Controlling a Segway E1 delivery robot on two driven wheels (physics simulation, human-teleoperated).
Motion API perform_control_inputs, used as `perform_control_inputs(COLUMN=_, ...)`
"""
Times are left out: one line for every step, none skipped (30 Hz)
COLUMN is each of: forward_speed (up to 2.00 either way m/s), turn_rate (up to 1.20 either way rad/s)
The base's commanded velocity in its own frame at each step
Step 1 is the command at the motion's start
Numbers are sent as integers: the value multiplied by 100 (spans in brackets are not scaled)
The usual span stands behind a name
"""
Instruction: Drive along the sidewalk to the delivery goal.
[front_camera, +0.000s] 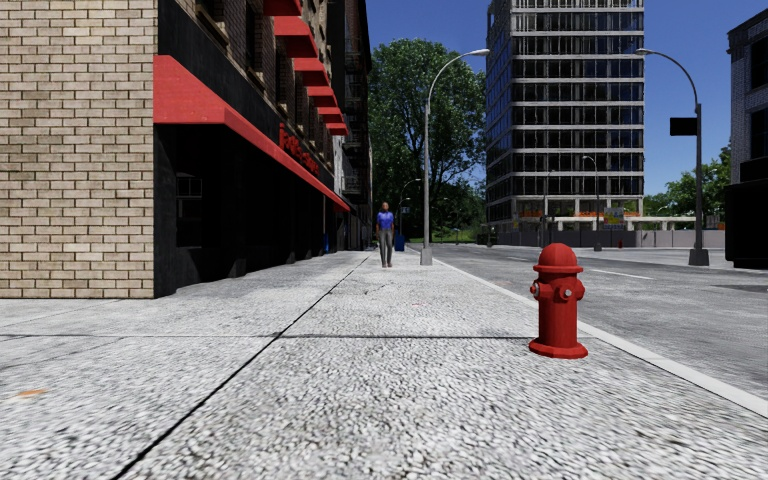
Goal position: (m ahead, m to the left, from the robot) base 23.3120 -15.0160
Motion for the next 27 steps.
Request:
perform_control_inputs(forward_speed=0, turn_rate=0)
perform_control_inputs(forward_speed=0, turn_rate=0)
perform_control_inputs(forward_speed=0, turn_rate=0)
perform_control_inputs(forward_speed=0, turn_rate=0)
perform_control_inputs(forward_speed=0, turn_rate=0)
perform_control_inputs(forward_speed=0, turn_rate=0)
perform_control_inputs(forward_speed=0, turn_rate=0)
perform_control_inputs(forward_speed=0, turn_rate=0)
perform_control_inputs(forward_speed=0, turn_rate=0)
perform_control_inputs(forward_speed=0, turn_rate=0)
perform_control_inputs(forward_speed=0, turn_rate=0)
perform_control_inputs(forward_speed=0, turn_rate=0)
perform_control_inputs(forward_speed=15, turn_rate=0)
perform_control_inputs(forward_speed=97, turn_rate=8)
perform_control_inputs(forward_speed=108, turn_rate=18)
perform_control_inputs(forward_speed=108, turn_rate=18)
perform_control_inputs(forward_speed=132, turn_rate=27)
perform_control_inputs(forward_speed=148, turn_rate=38)
perform_control_inputs(forward_speed=156, turn_rate=45)
perform_control_inputs(forward_speed=181, turn_rate=47)
perform_control_inputs(forward_speed=181, turn_rate=47)
perform_control_inputs(forward_speed=200, turn_rate=47)
perform_control_inputs(forward_speed=200, turn_rate=47)
perform_control_inputs(forward_speed=200, turn_rate=47)
perform_control_inputs(forward_speed=200, turn_rate=47)
perform_control_inputs(forward_speed=200, turn_rate=52)
perform_control_inputs(forward_speed=200, turn_rate=54)
